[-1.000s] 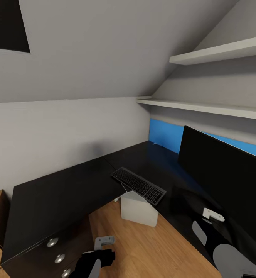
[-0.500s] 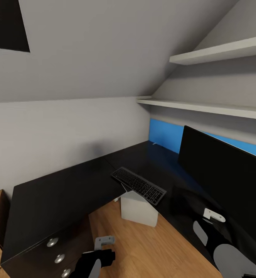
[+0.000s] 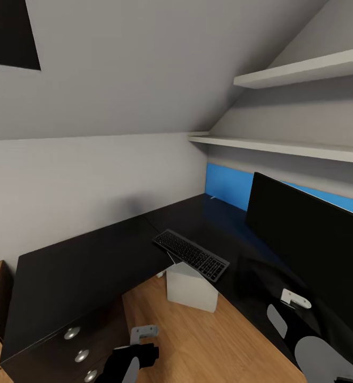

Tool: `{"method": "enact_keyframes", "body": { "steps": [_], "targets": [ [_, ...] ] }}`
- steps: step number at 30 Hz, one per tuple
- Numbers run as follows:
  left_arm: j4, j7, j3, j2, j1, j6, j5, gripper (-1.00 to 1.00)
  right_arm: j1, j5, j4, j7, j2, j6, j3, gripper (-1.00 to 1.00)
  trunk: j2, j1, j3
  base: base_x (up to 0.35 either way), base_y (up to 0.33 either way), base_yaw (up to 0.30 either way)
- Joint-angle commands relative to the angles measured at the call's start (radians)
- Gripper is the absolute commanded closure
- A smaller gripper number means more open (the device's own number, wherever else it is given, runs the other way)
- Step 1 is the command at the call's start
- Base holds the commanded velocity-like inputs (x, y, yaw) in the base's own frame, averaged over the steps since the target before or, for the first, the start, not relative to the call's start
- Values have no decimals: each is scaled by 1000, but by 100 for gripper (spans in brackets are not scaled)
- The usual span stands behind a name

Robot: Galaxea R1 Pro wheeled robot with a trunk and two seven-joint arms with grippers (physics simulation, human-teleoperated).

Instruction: In the bedroom, organize the workspace by keeping the computer under the desk, ensuring the monitor is on the desk, placing the keyboard on the desk next to the monitor, placing the mouse on the desk next to the keyboard, moving the folder from the swivel chair onto the desk next to the mouse, stacking the notebook on top of the folder with the pen on top of the notebook, and positioning the swivel chair next to the desk.

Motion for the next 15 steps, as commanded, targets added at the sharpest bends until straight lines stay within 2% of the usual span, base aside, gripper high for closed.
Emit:
{"method": "enact_keyframes", "body": {
  "steps": [1,5,9,15],
  "targets": [
    [-1,9,-2,0,-1,3,11,-100,0,-6,-2,-4,0,5,1,-100,-1,0,-1,0,0,0],
    [-1,9,-2,0,-1,3,11,-100,0,-11,-2,-4,0,5,1,-100,-1,0,-1,0,0,0],
    [-1,9,-2,0,-1,3,10,-100,0,-22,-2,-4,0,5,1,-100,-29,15,-14,0,0,0],
    [0,9,-2,0,-1,3,10,-100,0,-24,-3,-4,0,5,1,-100,-29,15,-14,0,0,0]
  ]
}}
